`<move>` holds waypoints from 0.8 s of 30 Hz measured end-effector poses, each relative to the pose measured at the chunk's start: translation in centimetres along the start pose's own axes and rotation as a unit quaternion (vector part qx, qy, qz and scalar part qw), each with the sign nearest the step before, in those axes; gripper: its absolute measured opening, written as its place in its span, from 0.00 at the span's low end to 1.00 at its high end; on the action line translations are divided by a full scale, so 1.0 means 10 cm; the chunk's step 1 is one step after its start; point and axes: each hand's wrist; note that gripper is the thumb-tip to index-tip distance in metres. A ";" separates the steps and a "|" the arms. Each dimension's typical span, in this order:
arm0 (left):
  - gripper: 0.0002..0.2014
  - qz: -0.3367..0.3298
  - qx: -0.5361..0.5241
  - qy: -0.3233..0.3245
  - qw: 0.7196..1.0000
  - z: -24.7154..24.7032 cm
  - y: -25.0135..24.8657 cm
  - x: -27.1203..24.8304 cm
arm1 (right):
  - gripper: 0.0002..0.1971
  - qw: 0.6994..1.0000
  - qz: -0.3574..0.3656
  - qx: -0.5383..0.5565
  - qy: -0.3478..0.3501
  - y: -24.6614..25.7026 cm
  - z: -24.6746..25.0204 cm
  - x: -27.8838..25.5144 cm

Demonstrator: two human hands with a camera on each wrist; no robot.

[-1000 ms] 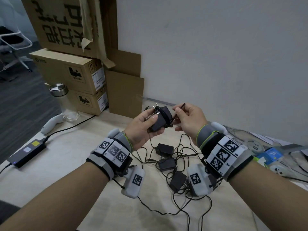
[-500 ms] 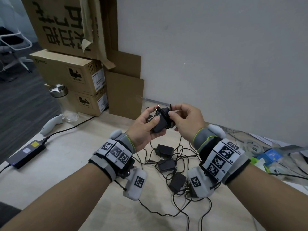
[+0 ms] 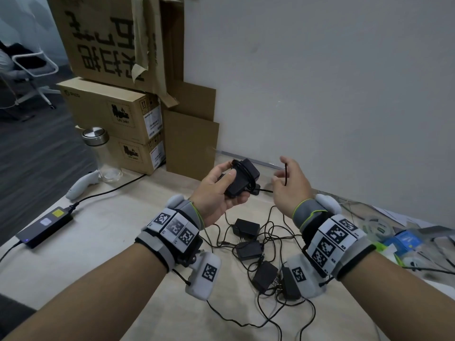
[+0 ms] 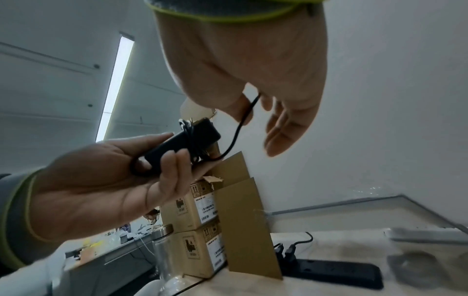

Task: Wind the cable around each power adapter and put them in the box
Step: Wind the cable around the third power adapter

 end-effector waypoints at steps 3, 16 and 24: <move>0.14 -0.003 -0.012 -0.002 1.000 -0.02 0.00 -0.01 | 0.25 0.984 -0.085 0.148 0.051 0.06 0.00 -0.07; 0.18 -0.213 0.184 -0.116 0.953 -0.11 0.11 0.09 | 0.07 0.976 0.113 0.131 0.132 0.25 -0.07 -0.38; 0.19 -0.088 0.072 0.010 0.993 -0.07 0.05 0.03 | 0.07 0.982 0.135 0.125 0.036 0.29 -0.07 -0.35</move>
Point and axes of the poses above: each hand's wrist, its own x-axis towards the middle knuckle, its own z-axis out of the back of the hand, y = z × x, and after that the axes turned 10 degrees about -y, right-handed
